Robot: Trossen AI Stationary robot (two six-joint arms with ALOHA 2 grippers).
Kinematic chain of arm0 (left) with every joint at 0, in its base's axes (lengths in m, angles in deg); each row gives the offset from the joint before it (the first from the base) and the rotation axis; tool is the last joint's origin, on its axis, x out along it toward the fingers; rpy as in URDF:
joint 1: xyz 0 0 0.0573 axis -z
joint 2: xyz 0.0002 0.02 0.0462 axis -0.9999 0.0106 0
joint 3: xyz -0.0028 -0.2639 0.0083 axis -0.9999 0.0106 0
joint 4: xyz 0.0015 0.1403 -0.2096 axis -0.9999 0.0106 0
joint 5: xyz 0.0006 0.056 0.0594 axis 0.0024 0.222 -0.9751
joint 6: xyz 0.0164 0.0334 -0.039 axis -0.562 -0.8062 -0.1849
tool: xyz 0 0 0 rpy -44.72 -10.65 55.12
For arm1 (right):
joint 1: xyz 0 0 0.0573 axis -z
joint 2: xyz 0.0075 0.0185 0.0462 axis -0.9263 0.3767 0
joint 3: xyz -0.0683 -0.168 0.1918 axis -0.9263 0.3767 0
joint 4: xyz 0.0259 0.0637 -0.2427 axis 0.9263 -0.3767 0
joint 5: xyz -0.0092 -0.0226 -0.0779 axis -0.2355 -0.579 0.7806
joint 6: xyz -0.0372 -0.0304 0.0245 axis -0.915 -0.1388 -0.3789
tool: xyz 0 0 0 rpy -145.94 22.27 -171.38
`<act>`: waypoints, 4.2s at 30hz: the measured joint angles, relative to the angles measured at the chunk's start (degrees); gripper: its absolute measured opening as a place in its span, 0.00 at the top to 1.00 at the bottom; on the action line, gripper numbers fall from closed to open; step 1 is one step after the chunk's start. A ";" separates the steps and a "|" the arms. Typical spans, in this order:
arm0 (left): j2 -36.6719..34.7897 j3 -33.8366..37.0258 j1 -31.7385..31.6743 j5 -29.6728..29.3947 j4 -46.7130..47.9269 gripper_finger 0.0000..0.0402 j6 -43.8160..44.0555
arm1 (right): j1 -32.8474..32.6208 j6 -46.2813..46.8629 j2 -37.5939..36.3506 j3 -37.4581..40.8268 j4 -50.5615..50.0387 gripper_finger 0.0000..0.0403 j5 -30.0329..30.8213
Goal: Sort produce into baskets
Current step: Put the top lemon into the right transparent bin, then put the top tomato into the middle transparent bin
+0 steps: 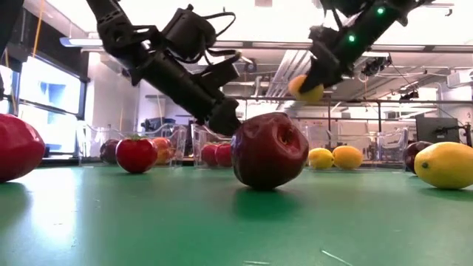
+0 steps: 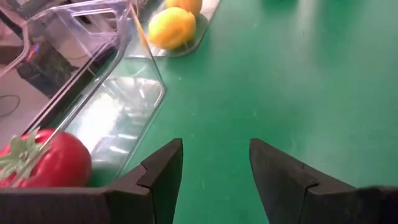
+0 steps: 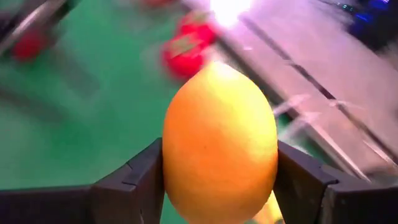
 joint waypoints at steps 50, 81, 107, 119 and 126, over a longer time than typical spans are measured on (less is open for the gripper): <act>-2.22 3.11 0.15 1.99 -3.77 0.57 1.98 | 29.32 28.21 26.17 -4.12 6.96 0.44 -10.39; -2.22 3.08 0.11 0.93 -3.31 0.57 1.91 | 28.79 20.89 13.12 -3.91 0.87 0.35 -3.29; -4.09 3.08 0.44 10.38 -2.94 0.97 -2.14 | -1.56 10.06 -13.44 21.26 16.81 0.99 16.68; -18.54 3.06 2.80 19.93 17.02 1.00 -2.61 | -13.80 8.99 -14.99 26.09 23.27 1.00 18.21; -27.56 3.06 7.71 10.84 40.33 1.00 -2.21 | -18.13 8.89 -14.97 26.62 24.46 1.00 23.43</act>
